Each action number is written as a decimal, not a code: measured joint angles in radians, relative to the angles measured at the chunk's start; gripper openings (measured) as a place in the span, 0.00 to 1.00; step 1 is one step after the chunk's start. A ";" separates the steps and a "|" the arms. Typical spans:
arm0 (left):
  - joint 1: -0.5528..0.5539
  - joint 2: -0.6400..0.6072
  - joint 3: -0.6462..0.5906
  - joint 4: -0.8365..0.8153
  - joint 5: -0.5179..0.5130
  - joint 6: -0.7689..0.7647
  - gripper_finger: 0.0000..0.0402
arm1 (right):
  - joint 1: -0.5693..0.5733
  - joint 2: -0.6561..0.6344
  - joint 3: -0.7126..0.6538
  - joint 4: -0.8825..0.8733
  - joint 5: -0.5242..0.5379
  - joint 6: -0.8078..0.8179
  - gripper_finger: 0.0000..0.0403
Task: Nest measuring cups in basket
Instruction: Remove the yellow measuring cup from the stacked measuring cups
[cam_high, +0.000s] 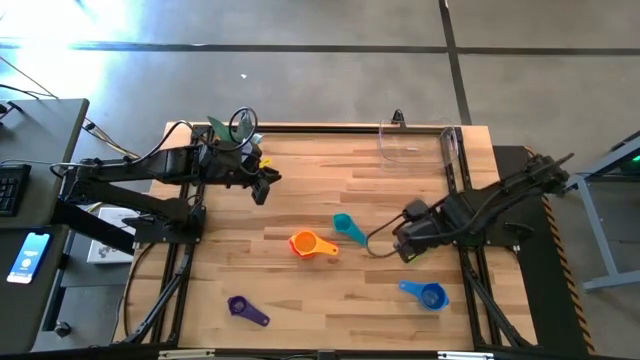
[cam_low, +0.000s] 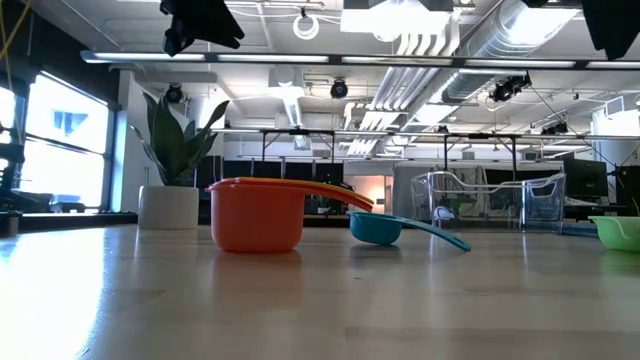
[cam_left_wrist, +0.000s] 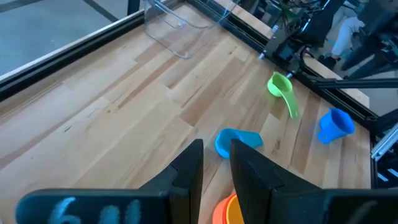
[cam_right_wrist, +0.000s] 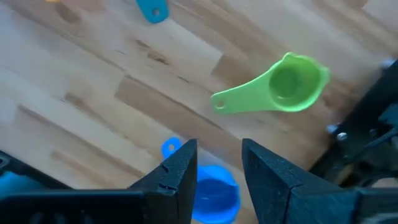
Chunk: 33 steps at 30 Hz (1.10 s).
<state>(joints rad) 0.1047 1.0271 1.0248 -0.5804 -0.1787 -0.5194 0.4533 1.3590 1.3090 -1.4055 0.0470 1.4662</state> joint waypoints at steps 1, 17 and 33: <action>0.000 0.000 0.000 0.000 0.000 0.000 0.18 | 0.010 0.000 0.000 0.014 0.005 0.022 0.30; -0.037 0.000 0.000 -0.168 0.243 0.070 0.18 | 0.026 0.033 0.000 0.350 0.165 0.160 0.29; -0.140 0.134 -0.048 -0.085 0.215 0.242 0.18 | -0.123 0.141 0.000 0.567 0.227 -0.048 0.29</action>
<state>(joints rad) -0.0351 1.1610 0.9768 -0.6652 0.0360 -0.2775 0.3304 1.4998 1.3090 -0.8381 0.2740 1.4179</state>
